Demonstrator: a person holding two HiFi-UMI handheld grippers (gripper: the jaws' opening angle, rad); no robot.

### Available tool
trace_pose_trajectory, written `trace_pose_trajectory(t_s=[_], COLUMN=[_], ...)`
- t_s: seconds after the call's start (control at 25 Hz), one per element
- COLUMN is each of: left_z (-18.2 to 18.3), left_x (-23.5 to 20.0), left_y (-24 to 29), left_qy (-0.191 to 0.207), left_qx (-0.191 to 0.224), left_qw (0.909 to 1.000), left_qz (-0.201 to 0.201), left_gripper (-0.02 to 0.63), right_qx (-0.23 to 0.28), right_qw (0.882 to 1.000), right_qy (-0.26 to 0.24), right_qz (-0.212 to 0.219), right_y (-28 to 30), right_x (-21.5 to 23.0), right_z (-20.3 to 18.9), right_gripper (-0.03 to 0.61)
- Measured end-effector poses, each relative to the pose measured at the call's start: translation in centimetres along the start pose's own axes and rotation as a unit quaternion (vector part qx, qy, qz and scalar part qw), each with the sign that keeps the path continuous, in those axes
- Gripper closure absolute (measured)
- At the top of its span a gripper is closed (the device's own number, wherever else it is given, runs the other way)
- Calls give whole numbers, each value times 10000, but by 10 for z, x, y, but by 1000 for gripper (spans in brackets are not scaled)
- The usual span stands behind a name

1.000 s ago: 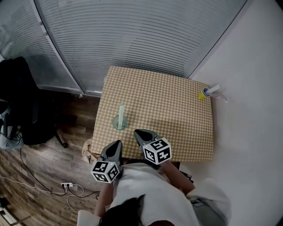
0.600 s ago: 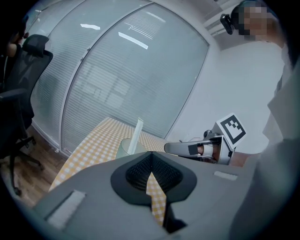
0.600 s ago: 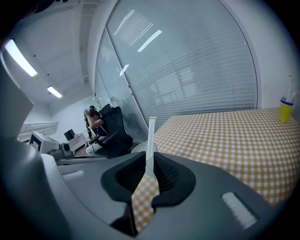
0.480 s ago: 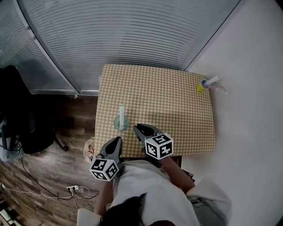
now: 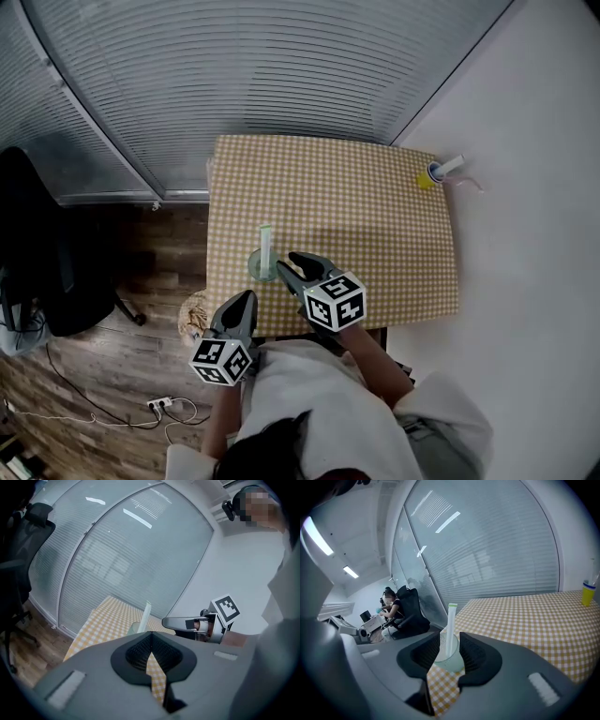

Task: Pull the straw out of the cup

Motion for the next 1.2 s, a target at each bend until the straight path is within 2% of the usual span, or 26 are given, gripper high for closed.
trace_pose_trajectory(t_s=[0.28, 0.64, 1.2], left_z=[3, 1, -1], left_x=[-21, -32, -54], left_y=[2, 8, 10], left_qy=[-127, -214, -196], left_qx=[-45, -181, -395], left_qw=[9998, 9996, 9988], left_qz=[124, 74, 210], left_gripper=[600, 600, 600], right_qx=[-111, -217, -291], right_qw=[9999, 9998, 9995], right_qy=[25, -28, 64], right_qz=[3, -9, -48], right_y=[15, 35, 56], right_x=[8, 12, 18], right_z=[3, 11, 19], right_gripper=[423, 407, 416])
Point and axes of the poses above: the fingertips, and each gripper's own axes: y forward along the fingers, x to its right, z out of its top, the point moved 3 cm from there along -y, backward along the fingers, and after that the axes turned 15 degrees about z, right-handed, at the moved point
